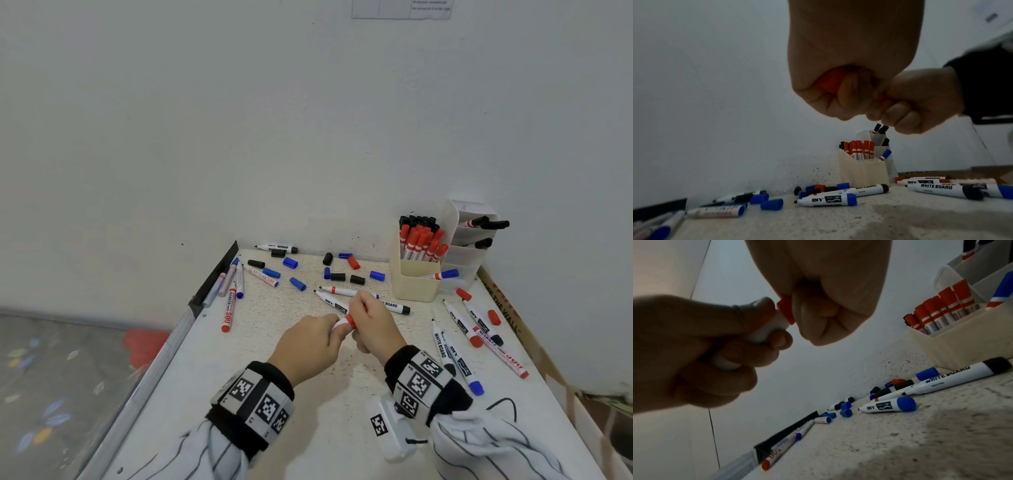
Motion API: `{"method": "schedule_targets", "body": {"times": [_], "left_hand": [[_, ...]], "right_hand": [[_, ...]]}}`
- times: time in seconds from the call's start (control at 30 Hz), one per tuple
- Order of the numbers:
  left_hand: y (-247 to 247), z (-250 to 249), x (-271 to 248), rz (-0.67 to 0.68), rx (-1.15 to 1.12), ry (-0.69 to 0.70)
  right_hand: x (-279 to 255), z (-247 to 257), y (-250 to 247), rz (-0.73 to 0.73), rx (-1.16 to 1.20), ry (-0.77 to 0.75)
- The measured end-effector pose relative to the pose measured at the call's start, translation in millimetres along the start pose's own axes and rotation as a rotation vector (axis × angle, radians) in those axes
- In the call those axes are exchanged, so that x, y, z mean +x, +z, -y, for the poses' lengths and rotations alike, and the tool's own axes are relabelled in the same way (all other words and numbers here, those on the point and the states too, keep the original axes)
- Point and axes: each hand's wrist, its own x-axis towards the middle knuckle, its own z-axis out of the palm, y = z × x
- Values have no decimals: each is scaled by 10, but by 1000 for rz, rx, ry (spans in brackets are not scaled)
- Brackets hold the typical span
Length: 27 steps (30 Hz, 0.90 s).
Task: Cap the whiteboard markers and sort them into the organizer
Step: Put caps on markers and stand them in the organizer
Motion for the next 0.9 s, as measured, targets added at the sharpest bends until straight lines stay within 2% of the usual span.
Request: {"method": "schedule_targets", "body": {"times": [0.1, 0.27, 0.37, 0.47, 0.53, 0.6, 0.7, 0.77, 0.9], "left_hand": [[-38, -12, 14, 80, -172, -40], [-105, -13, 31, 89, -57, 15], [-153, 10, 56, 111, -84, 13], [-192, 41, 126, 186, -257, -53], [-216, 117, 214, 213, -345, -179], [-238, 355, 306, 208, -272, -317], [-277, 884, 395, 185, 112, -520], [-302, 1118, 402, 198, 276, -659], [-259, 1416, 378, 175, 383, -717]], "right_hand": [[-40, -16, 1, 37, -22, -54], [-66, -79, 16, 13, 52, -33], [-41, -58, 7, 26, 4, -66], [15, -9, -46, 70, -187, -132], [58, 38, -99, 82, -292, -174], [109, 91, -205, 12, -312, -226], [210, 151, -551, -172, -297, -287], [279, 174, -846, -325, -283, -301], [325, 246, -1415, -635, -303, -348]]}}
